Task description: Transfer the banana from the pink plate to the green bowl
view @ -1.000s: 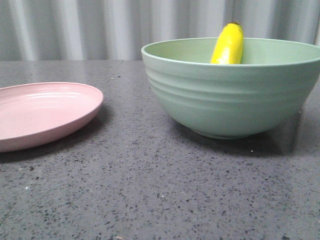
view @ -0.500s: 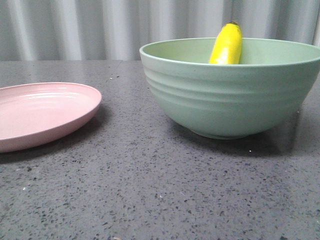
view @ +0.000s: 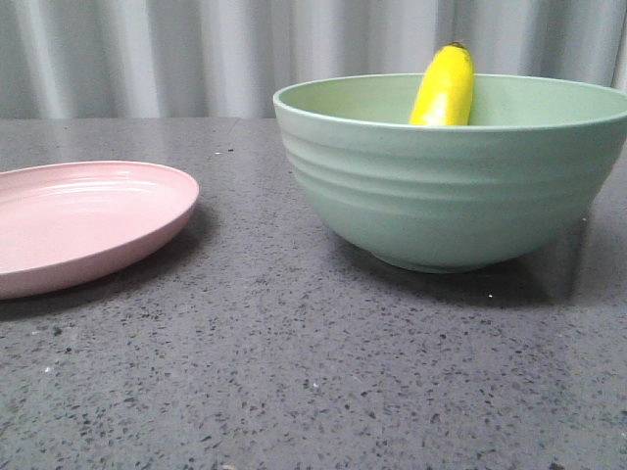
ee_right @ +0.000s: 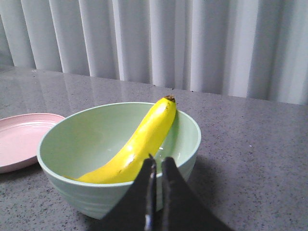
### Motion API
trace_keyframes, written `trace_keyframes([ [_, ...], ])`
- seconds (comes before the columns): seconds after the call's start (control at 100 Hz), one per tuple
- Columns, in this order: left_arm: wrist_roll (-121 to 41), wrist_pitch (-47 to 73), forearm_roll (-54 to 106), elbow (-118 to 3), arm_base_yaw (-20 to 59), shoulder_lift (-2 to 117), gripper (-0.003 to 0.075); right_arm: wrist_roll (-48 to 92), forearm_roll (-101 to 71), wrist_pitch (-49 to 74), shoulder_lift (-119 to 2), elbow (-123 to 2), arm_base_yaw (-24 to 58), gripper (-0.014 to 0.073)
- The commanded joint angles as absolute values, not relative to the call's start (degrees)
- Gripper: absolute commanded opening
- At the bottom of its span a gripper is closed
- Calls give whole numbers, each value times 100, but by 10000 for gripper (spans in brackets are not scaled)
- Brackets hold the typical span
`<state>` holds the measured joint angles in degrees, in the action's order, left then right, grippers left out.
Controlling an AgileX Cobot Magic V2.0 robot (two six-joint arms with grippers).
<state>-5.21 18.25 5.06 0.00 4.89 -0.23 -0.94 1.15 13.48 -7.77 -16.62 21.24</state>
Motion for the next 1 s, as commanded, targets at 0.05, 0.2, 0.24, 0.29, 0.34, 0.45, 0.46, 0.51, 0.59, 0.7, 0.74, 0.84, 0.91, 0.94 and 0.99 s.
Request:
trace_keyframes([
  [0.05,-520,1481,513,58,472,-191,-20,-56,180,895,-812,-1803,2091,-69],
  [0.2,-520,1481,513,58,472,-191,-20,-56,180,895,-812,-1803,2091,-69],
  [0.24,-520,1481,513,58,472,-191,-20,-56,180,895,-812,-1803,2091,-69],
  [0.29,-520,1481,513,58,472,-191,-20,-56,180,895,-812,-1803,2091,-69],
  [0.34,-520,1481,513,58,472,-191,-20,-56,180,895,-812,-1803,2091,-69],
  [0.45,-520,1481,513,58,472,-191,-20,-56,180,895,-812,-1803,2091,-69],
  [0.46,-520,1481,513,58,472,-191,-20,-56,180,895,-812,-1803,2091,-69],
  [0.51,-520,1481,513,58,472,-191,-20,-56,180,895,-812,-1803,2091,-69],
  [0.59,-520,1481,513,58,472,-191,-20,-56,180,895,-812,-1803,2091,-69],
  [0.7,-520,1481,513,58,472,-191,-20,-56,180,838,-812,-1710,2091,-69],
  [0.74,-520,1481,513,58,472,-191,-20,-56,180,751,-802,-1622,2091,-69],
  [0.84,-520,1481,513,58,472,-191,-20,-56,180,254,-802,-1302,1917,-69],
  [0.91,-520,1481,513,58,472,-191,-20,-86,180,-300,-802,-1015,1665,-69],
  [0.94,-520,1481,513,58,472,-191,-20,-157,180,-638,-802,-858,1517,-69],
  [0.99,-520,1481,513,58,472,-191,-20,-200,180,-1144,-802,-631,1305,-69],
])
